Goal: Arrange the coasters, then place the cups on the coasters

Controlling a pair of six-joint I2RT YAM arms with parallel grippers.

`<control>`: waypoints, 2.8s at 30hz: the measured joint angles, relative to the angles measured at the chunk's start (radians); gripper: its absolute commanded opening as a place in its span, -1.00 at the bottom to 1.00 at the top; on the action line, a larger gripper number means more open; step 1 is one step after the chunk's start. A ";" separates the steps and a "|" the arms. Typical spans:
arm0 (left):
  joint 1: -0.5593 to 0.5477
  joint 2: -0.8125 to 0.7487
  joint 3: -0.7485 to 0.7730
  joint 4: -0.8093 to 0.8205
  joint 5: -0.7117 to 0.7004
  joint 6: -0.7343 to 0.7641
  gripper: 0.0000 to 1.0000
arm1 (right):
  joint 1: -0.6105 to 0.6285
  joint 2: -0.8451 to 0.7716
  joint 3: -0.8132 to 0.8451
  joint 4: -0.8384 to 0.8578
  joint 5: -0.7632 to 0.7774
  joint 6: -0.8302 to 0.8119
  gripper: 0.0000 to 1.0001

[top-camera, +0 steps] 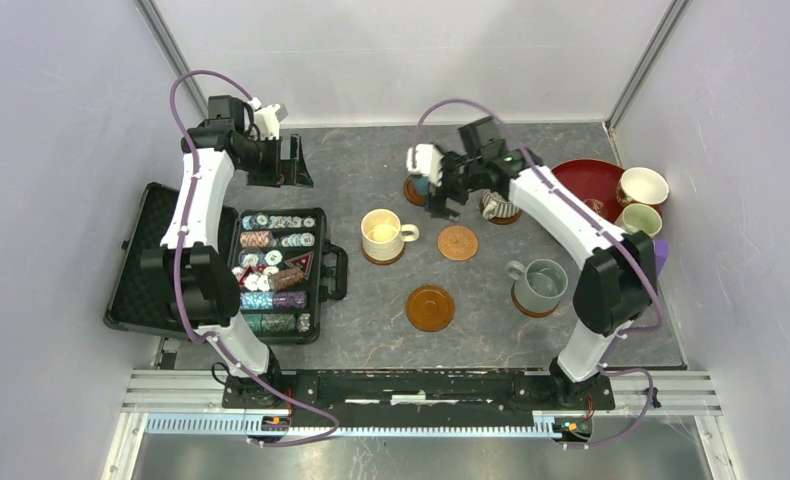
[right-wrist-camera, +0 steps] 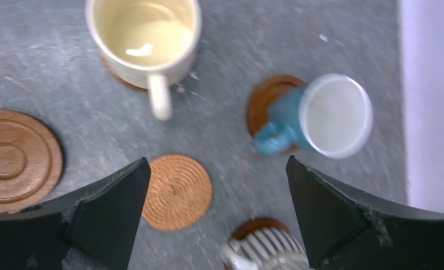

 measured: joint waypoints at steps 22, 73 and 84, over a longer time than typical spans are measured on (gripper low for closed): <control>0.000 0.059 0.057 0.007 0.053 0.000 1.00 | -0.588 -0.041 0.044 -0.031 0.645 0.729 0.75; 0.000 0.193 0.261 -0.080 0.077 -0.001 1.00 | -0.793 -0.008 -0.211 -0.133 0.910 1.202 0.21; 0.000 0.193 0.261 -0.099 0.075 -0.001 1.00 | -0.797 0.022 -0.201 -0.104 0.908 1.215 0.11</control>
